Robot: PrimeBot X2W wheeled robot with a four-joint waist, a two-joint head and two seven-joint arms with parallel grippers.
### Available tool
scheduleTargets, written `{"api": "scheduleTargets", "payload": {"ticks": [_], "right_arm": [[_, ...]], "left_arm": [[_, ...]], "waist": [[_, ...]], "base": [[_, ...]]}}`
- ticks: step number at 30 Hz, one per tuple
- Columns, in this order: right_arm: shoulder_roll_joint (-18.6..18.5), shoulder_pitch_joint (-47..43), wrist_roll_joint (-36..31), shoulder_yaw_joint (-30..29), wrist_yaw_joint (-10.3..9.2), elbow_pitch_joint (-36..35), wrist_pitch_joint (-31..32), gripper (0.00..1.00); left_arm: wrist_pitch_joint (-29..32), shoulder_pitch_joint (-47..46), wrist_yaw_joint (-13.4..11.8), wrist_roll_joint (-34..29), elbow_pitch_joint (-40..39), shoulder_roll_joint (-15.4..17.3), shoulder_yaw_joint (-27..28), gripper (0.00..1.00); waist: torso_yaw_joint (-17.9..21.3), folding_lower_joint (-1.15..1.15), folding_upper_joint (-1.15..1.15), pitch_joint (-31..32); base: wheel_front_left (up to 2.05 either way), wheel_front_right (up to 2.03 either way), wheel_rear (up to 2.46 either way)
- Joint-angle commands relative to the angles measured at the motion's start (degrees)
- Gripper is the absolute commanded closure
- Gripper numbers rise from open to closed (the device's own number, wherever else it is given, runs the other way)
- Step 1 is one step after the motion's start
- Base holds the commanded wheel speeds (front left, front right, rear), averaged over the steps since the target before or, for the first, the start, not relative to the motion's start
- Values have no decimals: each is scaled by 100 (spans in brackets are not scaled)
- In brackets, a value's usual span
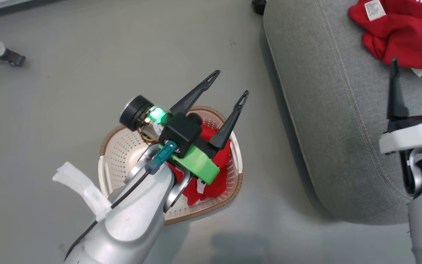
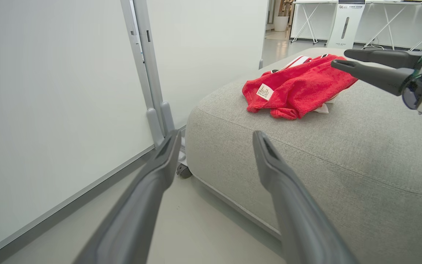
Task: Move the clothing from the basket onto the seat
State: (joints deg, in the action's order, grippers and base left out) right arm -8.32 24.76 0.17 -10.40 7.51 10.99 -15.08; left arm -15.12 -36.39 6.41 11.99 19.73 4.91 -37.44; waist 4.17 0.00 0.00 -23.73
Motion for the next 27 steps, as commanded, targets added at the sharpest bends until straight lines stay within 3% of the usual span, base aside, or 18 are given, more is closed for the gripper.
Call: {"api": "scheduleTargets", "payload": {"ticks": [1, 13, 27], "right_arm": [[18, -122, 14, 109, -5, -53, -14, 0], [287, -498, 86, 1036, -5, -240, -14, 0], [491, -1052, 43, 1143, -5, -500, -14, 0]], "left_arm": [[-4, 150, -33, 52, -25, 44, 78, 0], [-5, 926, -168, 136, -188, 93, 986, 0], [-4, 1952, -234, 100, -395, 133, 2232, 0]], "waist": [[-240, 0, 0, 305], [-757, 0, 0, 819], [-1050, 0, 0, 1414]], "base": [[0, 0, 0], [0, 0, 0], [0, 0, 0]]}}
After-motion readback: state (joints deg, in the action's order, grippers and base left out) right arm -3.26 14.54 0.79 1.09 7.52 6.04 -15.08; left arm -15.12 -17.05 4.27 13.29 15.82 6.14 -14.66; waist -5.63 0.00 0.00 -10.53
